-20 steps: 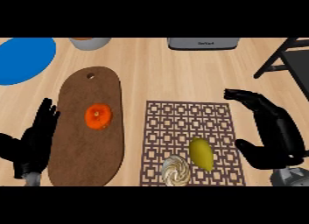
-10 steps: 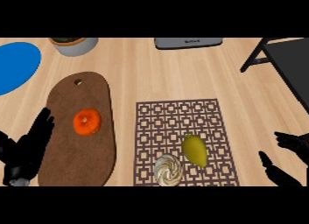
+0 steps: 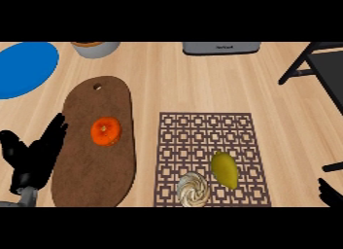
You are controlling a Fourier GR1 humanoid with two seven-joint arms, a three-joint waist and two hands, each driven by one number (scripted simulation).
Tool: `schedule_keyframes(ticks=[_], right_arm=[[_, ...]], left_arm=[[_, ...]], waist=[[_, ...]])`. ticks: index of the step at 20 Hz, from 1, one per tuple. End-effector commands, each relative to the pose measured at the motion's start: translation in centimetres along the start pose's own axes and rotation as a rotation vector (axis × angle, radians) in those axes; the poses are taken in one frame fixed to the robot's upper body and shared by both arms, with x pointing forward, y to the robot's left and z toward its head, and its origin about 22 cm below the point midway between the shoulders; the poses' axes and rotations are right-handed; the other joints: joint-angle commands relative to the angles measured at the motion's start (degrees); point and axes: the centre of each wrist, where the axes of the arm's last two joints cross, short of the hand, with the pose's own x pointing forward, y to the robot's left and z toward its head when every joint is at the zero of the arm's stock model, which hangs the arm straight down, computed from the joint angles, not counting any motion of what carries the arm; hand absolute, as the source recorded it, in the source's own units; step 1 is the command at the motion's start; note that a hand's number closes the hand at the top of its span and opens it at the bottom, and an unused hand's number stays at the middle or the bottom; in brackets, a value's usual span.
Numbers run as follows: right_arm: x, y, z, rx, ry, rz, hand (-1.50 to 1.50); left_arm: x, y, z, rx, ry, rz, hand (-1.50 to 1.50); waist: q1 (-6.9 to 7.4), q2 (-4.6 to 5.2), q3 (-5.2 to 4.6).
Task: Pick the cupcake from the placemat and place it in the tiered shelf
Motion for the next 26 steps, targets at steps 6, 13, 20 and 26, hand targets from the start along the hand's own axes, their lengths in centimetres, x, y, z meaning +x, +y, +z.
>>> schedule_keyframes(ticks=[6, 13, 20, 26], right_arm=[[7.1, -0.1, 2.7, 0.078, 0.143, 0.129, -1.50], [7.1, 0.6, 0.2, -0.010, 0.253, 0.181, -1.50], [8.0, 2.8, -2.0, 0.028, 0.378, 0.276, -1.50], [8.1, 7.6, -3.4, 0.085, 0.435, 0.409, -1.50]], left_arm=[[-1.3, -0.9, -0.7, -0.052, 0.072, -0.014, 0.00], [-2.5, -1.6, -0.7, -0.084, 0.089, -0.023, 0.00], [-1.2, -1.8, -2.2, -0.068, 0.069, -0.043, 0.00], [-1.5, -1.5, -1.4, -0.070, 0.099, -0.034, 0.00]], waist=[[2.80, 1.22, -0.84], [3.92, 1.37, -1.00], [4.24, 1.51, -1.11], [4.72, 0.88, -0.83]])
